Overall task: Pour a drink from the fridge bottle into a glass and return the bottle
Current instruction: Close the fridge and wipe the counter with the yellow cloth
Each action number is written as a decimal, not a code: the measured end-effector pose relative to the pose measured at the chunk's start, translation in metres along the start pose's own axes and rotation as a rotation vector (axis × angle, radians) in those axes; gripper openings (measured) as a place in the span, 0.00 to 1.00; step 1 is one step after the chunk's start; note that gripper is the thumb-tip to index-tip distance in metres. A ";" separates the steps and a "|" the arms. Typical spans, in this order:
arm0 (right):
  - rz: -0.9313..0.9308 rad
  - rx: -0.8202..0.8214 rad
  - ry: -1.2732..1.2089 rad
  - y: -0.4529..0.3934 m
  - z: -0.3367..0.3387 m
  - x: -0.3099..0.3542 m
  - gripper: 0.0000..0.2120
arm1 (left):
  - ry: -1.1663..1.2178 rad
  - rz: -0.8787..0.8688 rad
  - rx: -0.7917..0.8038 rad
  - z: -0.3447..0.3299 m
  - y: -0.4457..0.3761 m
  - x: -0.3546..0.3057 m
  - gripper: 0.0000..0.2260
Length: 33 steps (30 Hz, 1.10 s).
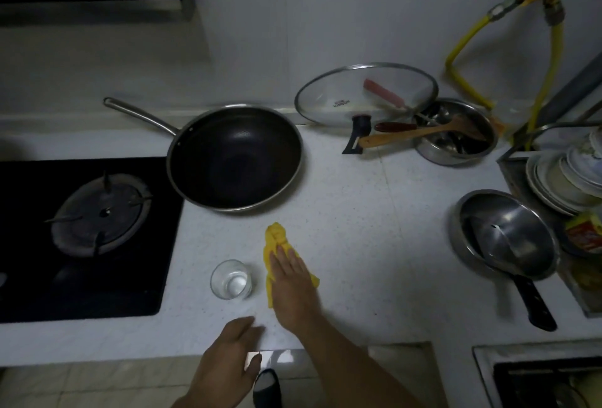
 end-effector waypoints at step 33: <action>-0.401 -0.209 0.146 0.175 0.146 -0.245 0.21 | -0.239 -0.160 0.110 -0.018 -0.070 -0.093 0.18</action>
Point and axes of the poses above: each hand's wrist, its own y-axis away from the middle knuckle, its own z-axis out of the back of the hand, x = y × z, the point moved 9 cm from there along -y, towards the middle knuckle, and after that the axes turned 6 degrees about -y, right-handed, at the moved point
